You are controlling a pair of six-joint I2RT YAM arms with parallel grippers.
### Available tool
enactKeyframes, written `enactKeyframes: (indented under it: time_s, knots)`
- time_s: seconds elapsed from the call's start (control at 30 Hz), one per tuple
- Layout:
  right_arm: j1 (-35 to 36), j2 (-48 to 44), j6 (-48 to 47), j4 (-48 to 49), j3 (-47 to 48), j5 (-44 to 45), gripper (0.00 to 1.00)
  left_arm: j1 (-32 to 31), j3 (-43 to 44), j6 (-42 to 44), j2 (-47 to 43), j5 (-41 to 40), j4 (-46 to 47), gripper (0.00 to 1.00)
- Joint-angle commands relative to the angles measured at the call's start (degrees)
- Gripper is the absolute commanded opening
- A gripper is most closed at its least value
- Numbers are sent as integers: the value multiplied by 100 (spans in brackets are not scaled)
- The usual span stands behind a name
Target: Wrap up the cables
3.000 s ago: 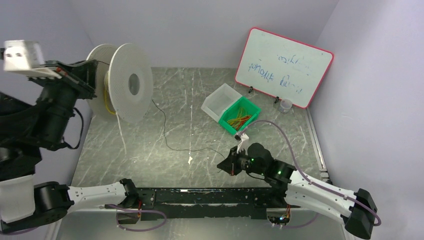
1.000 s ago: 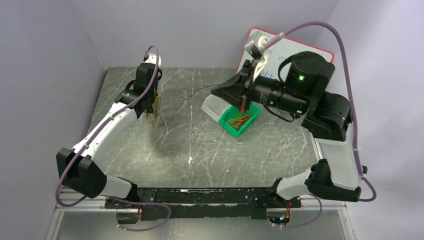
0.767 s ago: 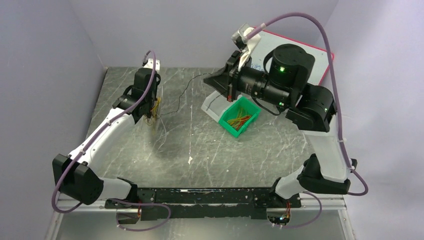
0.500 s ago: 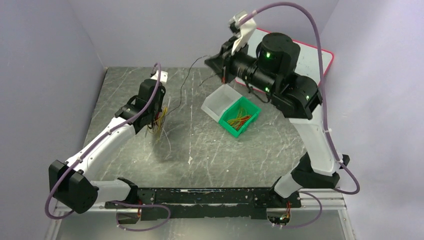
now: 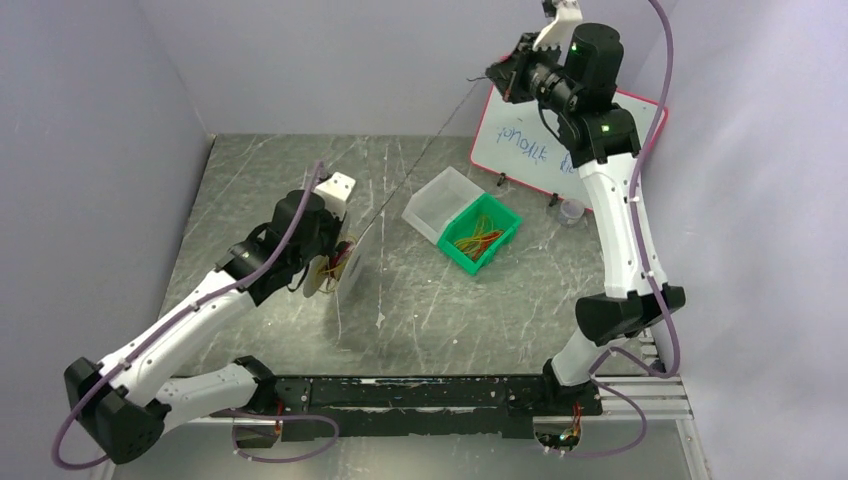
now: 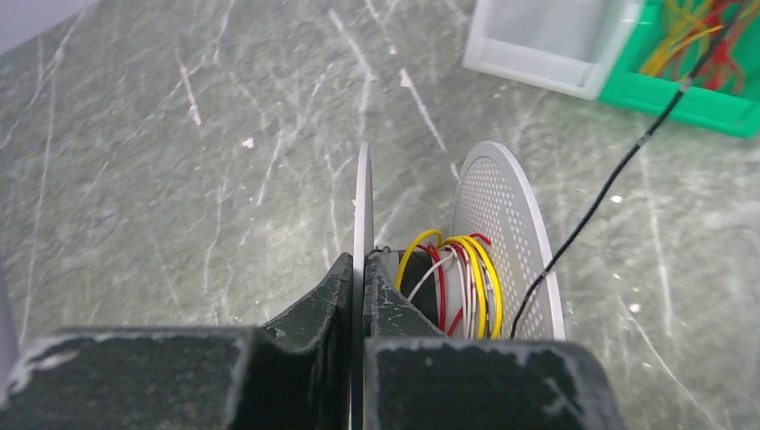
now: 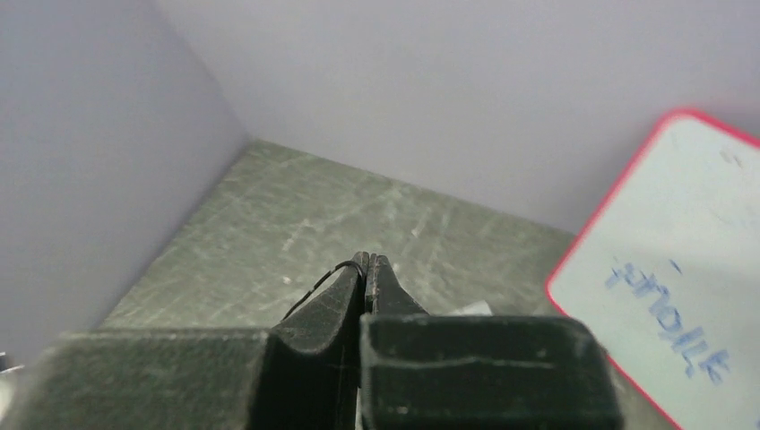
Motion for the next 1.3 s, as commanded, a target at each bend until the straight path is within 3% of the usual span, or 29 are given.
enactKeyframes:
  time_s: [0.0, 0.33, 0.57, 0.9, 1.27]
  knots:
    - [-780, -35, 436, 825, -796, -320, 0, -30, 13, 162, -601, 874, -181, 7]
    - [-1625, -463, 621, 1828, -3194, -543, 0, -30, 551, 7, -1447, 2901, -986, 7]
    - [-1924, -934, 642, 2238, -4778, -552, 0, -30, 795, -466, -1910, 3504, -856, 7]
    - [-1924, -1595, 1087, 2562, -6383, -310, 0, -30, 1841, -1132, -1840, 2926, -396, 7]
    - [-1519, -2559, 1558, 3080, -8175, -167, 0, -29, 2863, -1796, -931, 1248, 52, 7]
